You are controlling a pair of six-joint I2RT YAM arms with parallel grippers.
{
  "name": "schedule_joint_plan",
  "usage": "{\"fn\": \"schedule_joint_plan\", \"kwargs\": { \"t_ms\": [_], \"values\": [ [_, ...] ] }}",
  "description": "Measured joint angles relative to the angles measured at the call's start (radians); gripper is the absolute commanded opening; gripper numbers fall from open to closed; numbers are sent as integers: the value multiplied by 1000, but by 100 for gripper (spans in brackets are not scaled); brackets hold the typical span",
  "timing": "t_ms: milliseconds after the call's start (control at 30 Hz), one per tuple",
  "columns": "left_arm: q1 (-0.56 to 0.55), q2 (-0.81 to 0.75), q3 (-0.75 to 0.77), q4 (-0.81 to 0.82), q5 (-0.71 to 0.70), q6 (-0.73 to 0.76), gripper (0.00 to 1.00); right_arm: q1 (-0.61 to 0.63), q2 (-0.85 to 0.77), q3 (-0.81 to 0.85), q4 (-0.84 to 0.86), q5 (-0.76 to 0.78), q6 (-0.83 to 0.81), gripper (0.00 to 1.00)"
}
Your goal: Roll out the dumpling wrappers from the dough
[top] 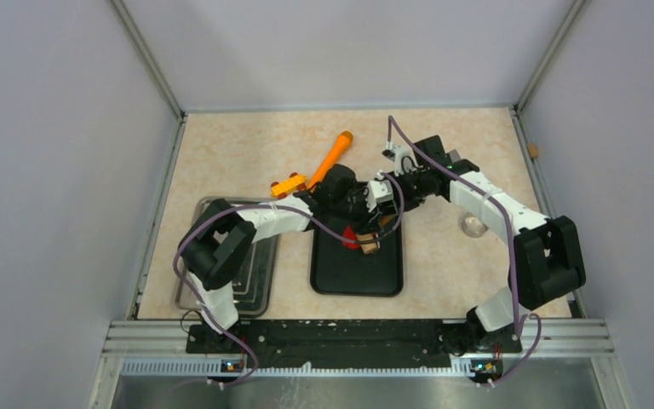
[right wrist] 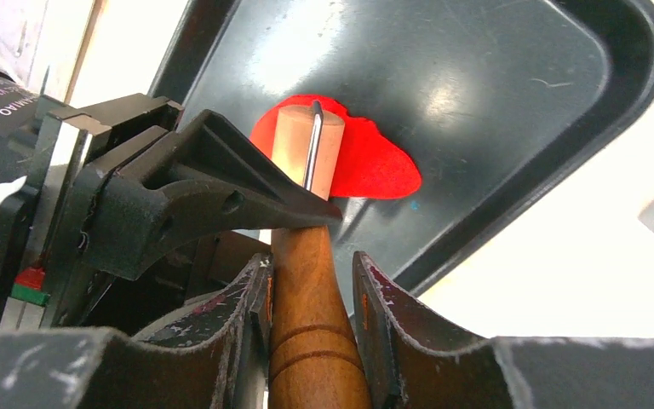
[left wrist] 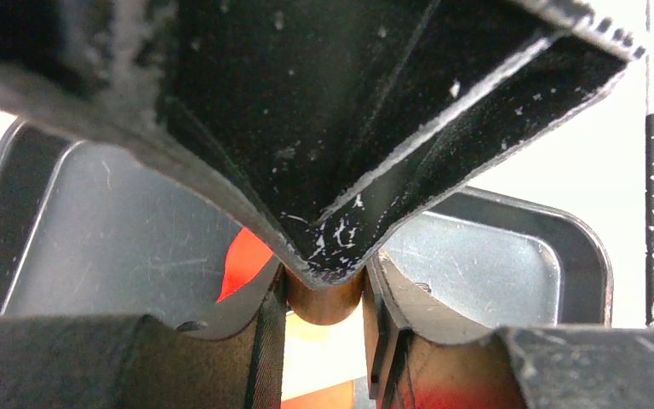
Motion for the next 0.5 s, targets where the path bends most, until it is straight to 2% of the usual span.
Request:
{"fn": "schedule_joint_plan", "kwargs": {
  "t_ms": [500],
  "values": [
    [13,154,142,48,150,-15,0,-73,-38,-32,-4,66,12,0]
  ]
}}
